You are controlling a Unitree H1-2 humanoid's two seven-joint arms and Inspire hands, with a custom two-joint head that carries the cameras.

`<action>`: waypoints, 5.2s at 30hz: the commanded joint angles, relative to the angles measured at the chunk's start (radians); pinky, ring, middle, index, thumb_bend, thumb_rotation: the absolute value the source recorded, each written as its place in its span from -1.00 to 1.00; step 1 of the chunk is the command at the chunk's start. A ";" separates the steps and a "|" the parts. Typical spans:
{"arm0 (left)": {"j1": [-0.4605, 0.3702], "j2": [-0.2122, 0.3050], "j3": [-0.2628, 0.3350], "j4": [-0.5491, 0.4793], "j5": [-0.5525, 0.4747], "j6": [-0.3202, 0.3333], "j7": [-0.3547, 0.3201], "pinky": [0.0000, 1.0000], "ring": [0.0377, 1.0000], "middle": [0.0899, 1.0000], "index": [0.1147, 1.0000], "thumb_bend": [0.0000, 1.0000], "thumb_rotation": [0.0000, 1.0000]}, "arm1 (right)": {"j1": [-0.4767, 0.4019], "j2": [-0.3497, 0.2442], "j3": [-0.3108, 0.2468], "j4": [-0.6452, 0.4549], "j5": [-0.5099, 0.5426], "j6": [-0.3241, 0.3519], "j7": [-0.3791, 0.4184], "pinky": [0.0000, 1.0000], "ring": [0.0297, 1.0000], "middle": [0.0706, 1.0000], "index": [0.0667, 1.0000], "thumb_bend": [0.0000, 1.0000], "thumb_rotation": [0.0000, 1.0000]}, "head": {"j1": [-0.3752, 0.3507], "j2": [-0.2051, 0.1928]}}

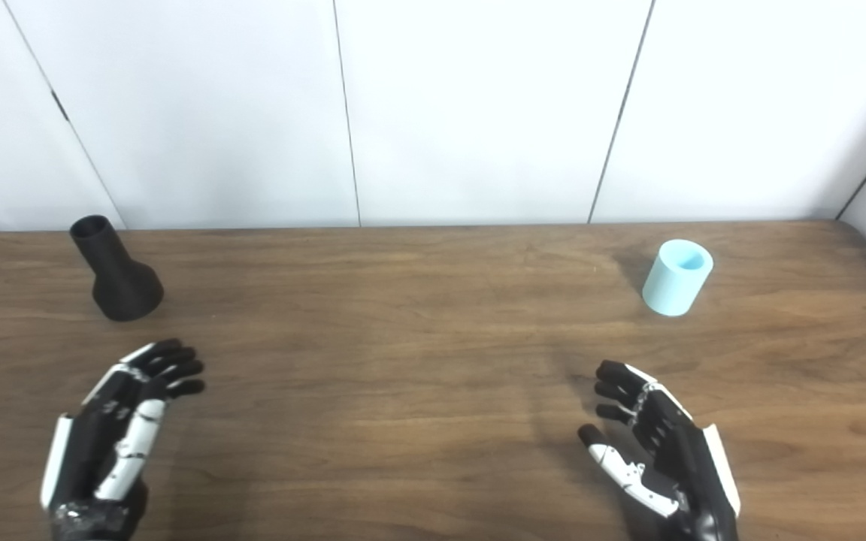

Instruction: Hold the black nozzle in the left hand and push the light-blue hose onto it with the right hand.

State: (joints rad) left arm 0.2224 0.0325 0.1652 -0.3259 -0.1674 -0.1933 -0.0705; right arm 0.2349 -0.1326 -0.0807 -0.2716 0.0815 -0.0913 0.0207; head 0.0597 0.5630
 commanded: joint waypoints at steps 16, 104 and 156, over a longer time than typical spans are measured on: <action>0.044 0.050 0.214 -0.029 0.009 0.042 0.112 0.14 0.28 0.32 0.29 0.72 -0.49 | -0.044 -0.076 -0.102 0.082 0.114 -0.069 0.065 0.38 0.54 0.55 0.48 -0.51 -0.89 | 0.193 0.017; -0.571 0.462 -0.191 0.569 0.455 0.662 0.011 -0.28 0.02 0.21 0.84 1.00 -0.27 | -0.131 -0.151 -0.194 0.303 0.109 -0.137 0.113 -0.01 0.22 0.25 -0.08 -0.03 -0.68 | 0.465 -0.057; -0.567 0.500 -0.123 0.729 0.440 0.484 0.052 0.64 0.90 0.98 0.99 1.00 -0.24 | -0.162 -0.159 -0.179 0.367 0.086 -0.152 0.111 0.02 0.28 0.31 -0.08 0.00 -0.63 | 0.465 -0.125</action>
State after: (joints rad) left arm -0.3822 0.5126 0.0446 0.3830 0.2739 0.2316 0.0118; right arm 0.0601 -0.2979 -0.2664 0.0641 0.1626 -0.2130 0.1317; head 0.5231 0.4387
